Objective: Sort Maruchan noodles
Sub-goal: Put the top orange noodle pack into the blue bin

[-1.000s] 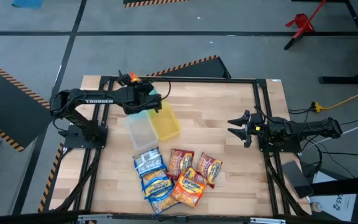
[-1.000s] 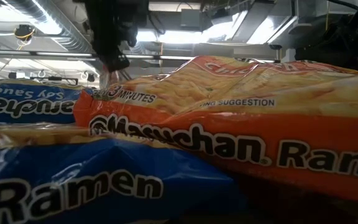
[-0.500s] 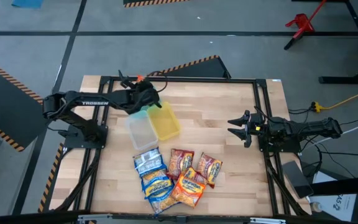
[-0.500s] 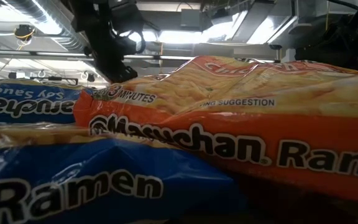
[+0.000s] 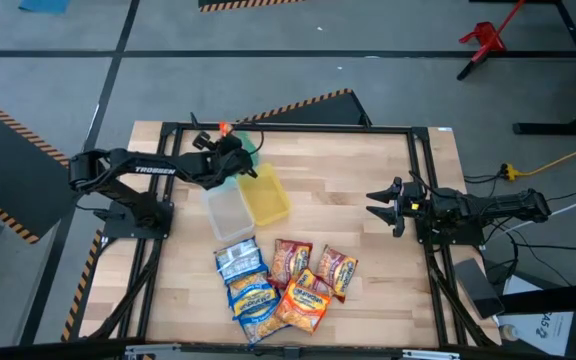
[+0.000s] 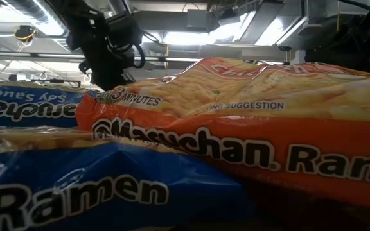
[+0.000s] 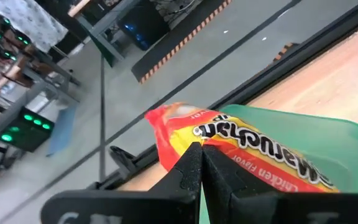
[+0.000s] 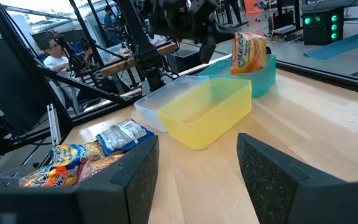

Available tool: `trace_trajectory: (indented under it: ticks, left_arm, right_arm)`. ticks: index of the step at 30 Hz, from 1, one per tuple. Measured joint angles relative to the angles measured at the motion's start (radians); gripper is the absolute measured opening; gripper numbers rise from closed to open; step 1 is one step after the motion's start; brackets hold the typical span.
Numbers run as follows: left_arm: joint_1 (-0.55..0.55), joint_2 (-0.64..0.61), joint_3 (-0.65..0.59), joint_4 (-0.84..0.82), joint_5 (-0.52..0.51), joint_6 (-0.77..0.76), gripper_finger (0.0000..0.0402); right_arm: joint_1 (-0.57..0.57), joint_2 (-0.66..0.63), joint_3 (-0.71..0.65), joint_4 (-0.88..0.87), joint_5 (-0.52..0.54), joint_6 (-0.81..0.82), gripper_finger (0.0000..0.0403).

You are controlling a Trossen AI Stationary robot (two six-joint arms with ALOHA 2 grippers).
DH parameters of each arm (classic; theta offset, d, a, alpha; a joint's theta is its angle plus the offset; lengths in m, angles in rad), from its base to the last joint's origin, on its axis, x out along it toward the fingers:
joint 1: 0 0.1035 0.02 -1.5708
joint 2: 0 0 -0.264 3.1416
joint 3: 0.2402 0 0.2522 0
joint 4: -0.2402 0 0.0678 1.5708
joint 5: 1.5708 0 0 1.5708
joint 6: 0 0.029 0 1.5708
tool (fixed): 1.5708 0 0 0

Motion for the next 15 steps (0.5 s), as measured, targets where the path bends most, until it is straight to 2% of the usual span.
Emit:
trace_trajectory:
  ticks: [7, 10, 15]
  left_arm:
    - [-0.014, 0.000, -0.004, -0.007, 0.148, -0.056, 0.0003]
    - [-0.031, 0.000, -0.004, -0.019, 0.199, -0.097, 0.0022]
    - [-0.066, 0.000, -0.004, -0.132, 0.230, -0.234, 0.0067]
  right_arm:
    - [0.000, 0.000, 0.000, 0.000, -0.001, 0.001, 0.0207]
    - [0.000, 0.000, 0.000, -0.001, -0.010, 0.001, 0.0207]
    - [0.000, 0.000, 0.000, -0.003, -0.032, 0.002, 0.0207]
